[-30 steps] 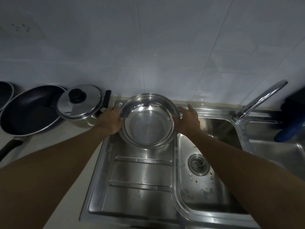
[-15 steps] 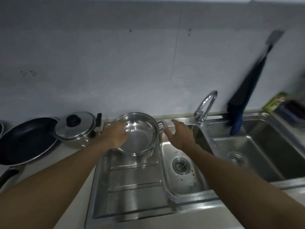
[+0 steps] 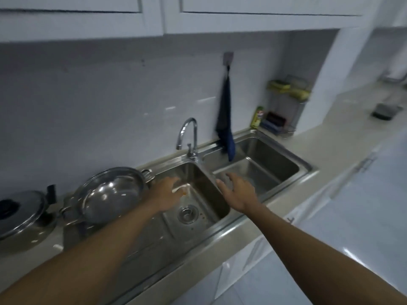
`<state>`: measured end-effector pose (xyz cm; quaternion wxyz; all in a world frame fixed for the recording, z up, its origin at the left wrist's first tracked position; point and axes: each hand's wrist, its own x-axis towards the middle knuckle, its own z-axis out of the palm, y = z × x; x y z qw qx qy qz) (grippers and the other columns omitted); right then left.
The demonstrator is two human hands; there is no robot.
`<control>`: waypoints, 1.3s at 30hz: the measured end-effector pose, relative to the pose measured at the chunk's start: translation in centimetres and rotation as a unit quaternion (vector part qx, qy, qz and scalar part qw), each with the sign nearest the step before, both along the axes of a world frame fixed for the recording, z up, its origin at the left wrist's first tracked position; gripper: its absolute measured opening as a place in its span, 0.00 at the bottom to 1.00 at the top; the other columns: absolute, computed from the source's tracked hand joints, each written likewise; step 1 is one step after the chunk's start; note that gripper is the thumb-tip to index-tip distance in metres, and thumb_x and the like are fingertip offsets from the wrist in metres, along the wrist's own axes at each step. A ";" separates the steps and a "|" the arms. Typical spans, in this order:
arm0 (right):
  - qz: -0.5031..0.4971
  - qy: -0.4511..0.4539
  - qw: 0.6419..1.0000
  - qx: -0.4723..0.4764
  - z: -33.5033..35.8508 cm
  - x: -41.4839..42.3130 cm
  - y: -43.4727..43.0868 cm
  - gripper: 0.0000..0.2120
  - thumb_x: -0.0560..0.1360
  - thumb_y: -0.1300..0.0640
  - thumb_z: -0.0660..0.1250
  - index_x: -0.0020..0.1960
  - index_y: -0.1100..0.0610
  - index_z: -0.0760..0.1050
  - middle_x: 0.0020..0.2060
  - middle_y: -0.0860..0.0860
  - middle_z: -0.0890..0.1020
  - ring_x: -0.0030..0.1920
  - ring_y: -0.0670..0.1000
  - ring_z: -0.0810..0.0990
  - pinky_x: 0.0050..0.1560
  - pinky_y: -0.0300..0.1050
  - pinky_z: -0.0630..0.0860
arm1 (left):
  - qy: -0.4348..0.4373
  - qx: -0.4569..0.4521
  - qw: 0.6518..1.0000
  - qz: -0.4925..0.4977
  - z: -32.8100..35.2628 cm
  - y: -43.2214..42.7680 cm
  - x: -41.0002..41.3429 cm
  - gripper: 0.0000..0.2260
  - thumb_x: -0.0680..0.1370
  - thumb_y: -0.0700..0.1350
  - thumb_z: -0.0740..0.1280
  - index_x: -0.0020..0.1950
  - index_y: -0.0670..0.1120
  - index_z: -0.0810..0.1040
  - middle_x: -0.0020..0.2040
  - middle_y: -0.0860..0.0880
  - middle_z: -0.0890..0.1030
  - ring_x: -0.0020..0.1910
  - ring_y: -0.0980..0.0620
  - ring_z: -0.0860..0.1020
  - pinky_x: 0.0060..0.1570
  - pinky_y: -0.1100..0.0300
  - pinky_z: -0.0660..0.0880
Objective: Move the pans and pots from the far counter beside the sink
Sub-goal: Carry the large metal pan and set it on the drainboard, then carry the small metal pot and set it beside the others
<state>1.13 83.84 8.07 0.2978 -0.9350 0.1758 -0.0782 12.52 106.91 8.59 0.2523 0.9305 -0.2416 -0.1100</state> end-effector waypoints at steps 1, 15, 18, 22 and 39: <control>-0.015 -0.002 1.000 -0.003 0.0 -1.2 -1.4 0.34 0.76 0.30 0.53 0.72 0.52 0.68 0.67 0.54 0.77 0.66 0.56 0.75 0.66 0.57 0.70 | -0.001 0.002 1.000 -0.018 0.1 -1.8 -0.4 0.21 0.78 0.55 0.65 0.69 0.48 0.75 0.66 0.45 0.78 0.65 0.45 0.76 0.62 0.58 0.70; -0.213 0.007 0.976 0.037 -1.3 -17.5 -26.1 0.37 0.74 0.28 0.53 0.73 0.51 0.67 0.67 0.52 0.76 0.66 0.53 0.75 0.66 0.53 0.71 | 0.019 0.012 0.983 -0.182 0.7 -33.0 -9.1 0.25 0.77 0.58 0.64 0.73 0.51 0.71 0.70 0.47 0.74 0.67 0.45 0.74 0.67 0.47 0.71; -0.246 0.016 0.968 0.051 -1.4 -20.8 -32.3 0.36 0.75 0.29 0.54 0.74 0.51 0.66 0.67 0.52 0.76 0.66 0.53 0.74 0.66 0.53 0.70 | 0.006 0.020 0.976 -0.218 1.0 -40.4 -11.2 0.25 0.78 0.58 0.63 0.73 0.50 0.70 0.71 0.47 0.74 0.69 0.46 0.73 0.68 0.51 0.70; -0.274 0.022 0.960 0.058 -1.4 -24.5 -39.4 0.34 0.76 0.31 0.56 0.74 0.51 0.67 0.67 0.53 0.76 0.66 0.54 0.74 0.67 0.52 0.69 | -0.006 0.017 0.969 -0.246 1.5 -49.0 -13.9 0.21 0.78 0.57 0.63 0.66 0.47 0.75 0.62 0.45 0.78 0.61 0.44 0.77 0.61 0.51 0.74; -0.361 0.024 0.930 0.060 -2.0 -25.5 -65.9 0.35 0.75 0.30 0.55 0.73 0.50 0.67 0.67 0.53 0.75 0.66 0.53 0.75 0.66 0.52 0.70 | -0.003 0.028 0.933 -0.359 0.3 -79.8 -11.6 0.26 0.80 0.61 0.58 0.74 0.50 0.67 0.72 0.49 0.71 0.68 0.48 0.72 0.66 0.51 0.70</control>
